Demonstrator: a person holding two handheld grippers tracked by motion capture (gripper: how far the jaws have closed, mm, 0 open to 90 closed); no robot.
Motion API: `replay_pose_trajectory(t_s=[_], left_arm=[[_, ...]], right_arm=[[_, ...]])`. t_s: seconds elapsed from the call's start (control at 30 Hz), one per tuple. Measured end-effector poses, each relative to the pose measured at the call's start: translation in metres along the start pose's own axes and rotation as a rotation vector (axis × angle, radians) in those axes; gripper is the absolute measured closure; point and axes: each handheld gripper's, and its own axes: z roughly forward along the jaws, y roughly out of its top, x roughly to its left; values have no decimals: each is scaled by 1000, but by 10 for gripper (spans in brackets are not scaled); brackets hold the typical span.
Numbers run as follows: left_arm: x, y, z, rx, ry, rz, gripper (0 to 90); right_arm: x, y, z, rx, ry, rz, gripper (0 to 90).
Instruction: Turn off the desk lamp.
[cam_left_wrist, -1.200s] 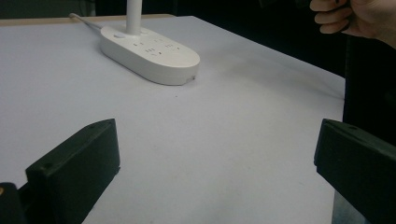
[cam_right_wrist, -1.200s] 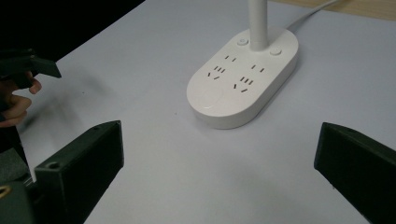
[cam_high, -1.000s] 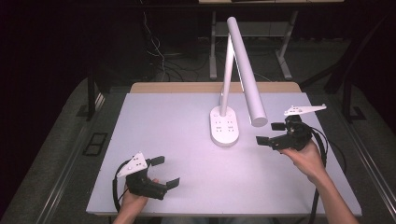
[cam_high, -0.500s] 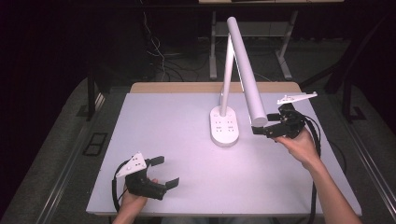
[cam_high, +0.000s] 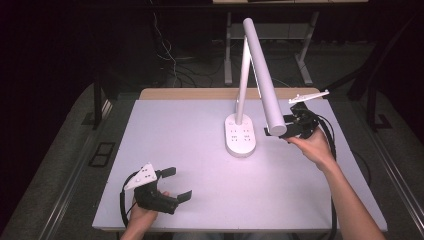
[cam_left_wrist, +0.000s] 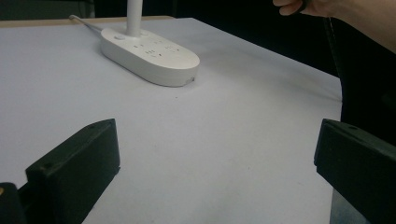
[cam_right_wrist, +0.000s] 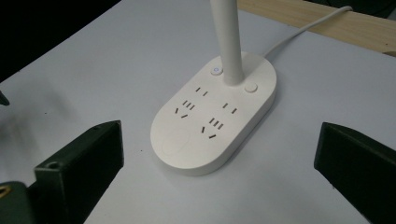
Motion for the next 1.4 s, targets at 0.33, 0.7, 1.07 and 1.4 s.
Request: replay_pose_trajectory(t_s=[0.33,0.7,1.07,1.4], left_arm=[[1,0,-2,-3,2,0,0],[1,0,-2,-5,0,-1,0],[1,0,-1,0,-6,4,0],[2,0,-2,-4,-3,0,0]], right_arm=[[-6,10,24,34,-9,-1,15],[-19,13,46,34,-20,6,62],[-32,15,62,16,3,39,280],[-32,21,76,26,-15,22,548]])
